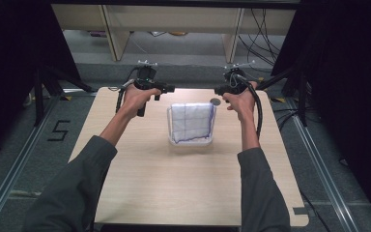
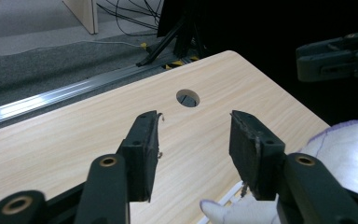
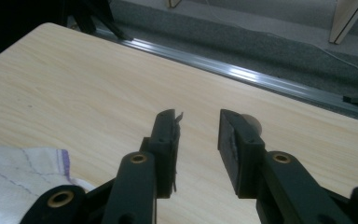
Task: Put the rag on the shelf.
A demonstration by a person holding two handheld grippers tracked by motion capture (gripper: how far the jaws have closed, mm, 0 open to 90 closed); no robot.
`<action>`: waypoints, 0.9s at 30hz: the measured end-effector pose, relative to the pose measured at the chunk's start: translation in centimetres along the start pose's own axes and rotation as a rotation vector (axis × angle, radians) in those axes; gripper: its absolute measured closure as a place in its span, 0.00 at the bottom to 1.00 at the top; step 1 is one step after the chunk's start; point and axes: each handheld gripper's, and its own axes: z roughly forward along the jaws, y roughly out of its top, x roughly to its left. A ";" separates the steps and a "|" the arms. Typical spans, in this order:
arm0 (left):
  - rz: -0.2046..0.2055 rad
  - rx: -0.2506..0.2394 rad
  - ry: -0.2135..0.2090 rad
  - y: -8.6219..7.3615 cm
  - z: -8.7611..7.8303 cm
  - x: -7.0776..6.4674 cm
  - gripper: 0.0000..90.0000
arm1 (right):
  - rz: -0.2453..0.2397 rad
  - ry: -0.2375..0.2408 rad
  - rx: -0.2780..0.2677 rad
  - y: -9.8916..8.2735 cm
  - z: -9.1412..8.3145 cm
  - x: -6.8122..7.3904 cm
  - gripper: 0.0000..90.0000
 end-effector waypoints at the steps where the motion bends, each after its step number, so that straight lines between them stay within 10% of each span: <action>1: -0.005 0.005 0.000 -0.1 -0.2 -0.1 0.56 | 0.010 0.005 -0.003 0.0 -0.2 0.0 0.75; 27: -0.022 0.016 0.027 -1.9 -2.3 -0.2 0.38 | 0.033 -0.004 -0.067 -1.7 -2.5 0.0 0.46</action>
